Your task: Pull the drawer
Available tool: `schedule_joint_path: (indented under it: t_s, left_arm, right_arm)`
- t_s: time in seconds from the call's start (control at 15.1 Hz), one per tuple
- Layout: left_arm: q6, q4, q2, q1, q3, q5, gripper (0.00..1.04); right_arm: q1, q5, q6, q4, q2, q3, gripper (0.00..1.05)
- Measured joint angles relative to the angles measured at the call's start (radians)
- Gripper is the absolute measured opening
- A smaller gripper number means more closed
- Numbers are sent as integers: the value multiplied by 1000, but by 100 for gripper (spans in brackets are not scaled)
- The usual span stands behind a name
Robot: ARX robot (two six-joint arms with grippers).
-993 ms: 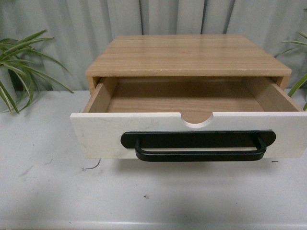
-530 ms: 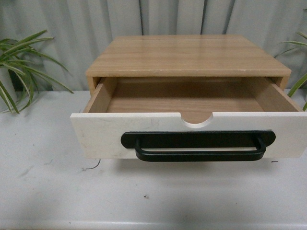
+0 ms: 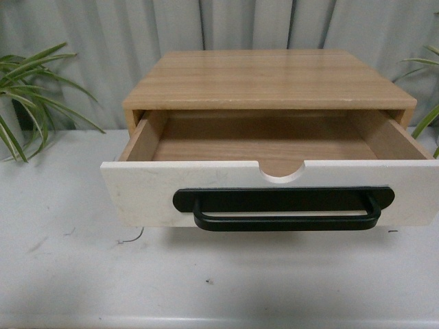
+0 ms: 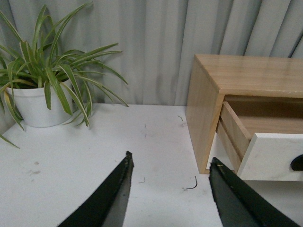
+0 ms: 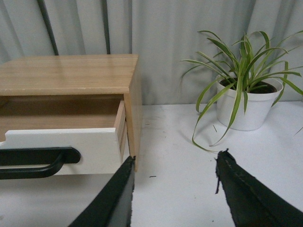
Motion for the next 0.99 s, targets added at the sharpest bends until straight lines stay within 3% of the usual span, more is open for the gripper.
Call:
schedule_joint_path:
  t_s: [0.26,0.33,0.99]
  left_arm:
    - [0,0,0,0,0,0,97]
    - [1,0,0,0,0,0,98]
    - [1,0,0,0,0,0,98]
  right_arm:
    - [0,0,0,0,0,0,95]
    - [0,0,2,0,0,0,100]
    - [0,0,2,0,0,0,98]
